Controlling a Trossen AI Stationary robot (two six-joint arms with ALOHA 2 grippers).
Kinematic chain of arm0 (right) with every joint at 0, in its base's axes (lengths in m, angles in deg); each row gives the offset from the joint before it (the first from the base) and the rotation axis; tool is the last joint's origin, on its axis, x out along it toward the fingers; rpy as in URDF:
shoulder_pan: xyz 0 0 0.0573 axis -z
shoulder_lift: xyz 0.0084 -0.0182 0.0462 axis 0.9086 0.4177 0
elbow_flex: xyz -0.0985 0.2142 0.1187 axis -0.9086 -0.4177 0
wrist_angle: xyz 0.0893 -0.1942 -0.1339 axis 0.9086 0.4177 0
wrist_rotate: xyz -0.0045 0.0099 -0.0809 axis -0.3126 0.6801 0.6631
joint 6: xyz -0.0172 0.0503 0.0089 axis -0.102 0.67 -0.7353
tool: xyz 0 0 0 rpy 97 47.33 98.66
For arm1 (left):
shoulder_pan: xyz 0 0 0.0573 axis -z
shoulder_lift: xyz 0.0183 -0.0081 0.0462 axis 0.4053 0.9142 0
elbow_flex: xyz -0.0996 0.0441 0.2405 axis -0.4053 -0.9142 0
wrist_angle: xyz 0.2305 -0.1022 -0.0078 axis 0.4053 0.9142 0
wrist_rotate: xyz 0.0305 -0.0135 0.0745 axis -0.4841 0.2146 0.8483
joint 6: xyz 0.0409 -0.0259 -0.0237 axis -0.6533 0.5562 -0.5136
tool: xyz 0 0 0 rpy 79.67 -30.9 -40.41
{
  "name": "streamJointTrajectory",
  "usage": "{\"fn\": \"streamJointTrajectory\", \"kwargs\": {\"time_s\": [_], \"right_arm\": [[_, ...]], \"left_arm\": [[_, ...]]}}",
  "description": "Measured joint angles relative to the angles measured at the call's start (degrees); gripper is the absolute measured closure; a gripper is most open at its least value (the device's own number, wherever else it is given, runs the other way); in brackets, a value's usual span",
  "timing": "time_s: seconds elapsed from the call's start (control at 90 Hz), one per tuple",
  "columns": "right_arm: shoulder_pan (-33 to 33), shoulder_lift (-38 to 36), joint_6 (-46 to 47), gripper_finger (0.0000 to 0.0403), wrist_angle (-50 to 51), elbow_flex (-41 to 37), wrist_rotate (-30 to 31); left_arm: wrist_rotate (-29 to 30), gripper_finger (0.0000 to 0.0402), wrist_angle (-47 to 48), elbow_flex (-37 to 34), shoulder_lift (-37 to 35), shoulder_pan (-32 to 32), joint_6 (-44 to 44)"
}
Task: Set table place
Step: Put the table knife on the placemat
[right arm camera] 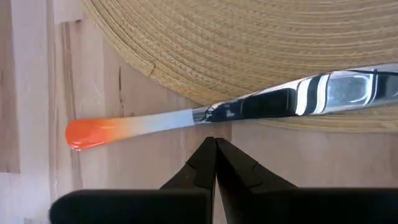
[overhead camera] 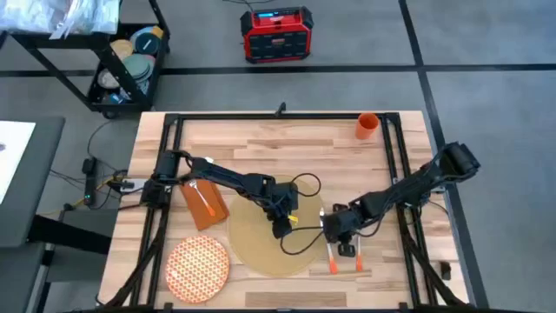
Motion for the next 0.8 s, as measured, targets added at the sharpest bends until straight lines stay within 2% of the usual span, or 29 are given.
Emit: {"fn": "streamJointTrajectory", "kwargs": {"time_s": [0.144,0.433,0.589,0.8], "right_arm": [[0.2,3.5,-0.5,0.0403,-1.2,0.9,-2.2],[3.1,4.9,-9.3,0.0403,-1.7,4.1,-2.8],[5.9,5.1,-12.1,0.0403,-3.4,6.0,0.1],[8.9,5.0,-12.1,0.0403,-4.9,7.0,-0.6]], "left_arm": [[0.0,0.0402,-0.1,0.0,0.0,0.0,-0.2],[0.5,0.0402,-0.7,0.0,0.0,-0.1,-0.2],[0.5,0.0402,-2.3,0.0,0.0,-0.1,0.5],[1.3,0.0402,-2.9,0.0,0.0,-0.1,0.7]]}}
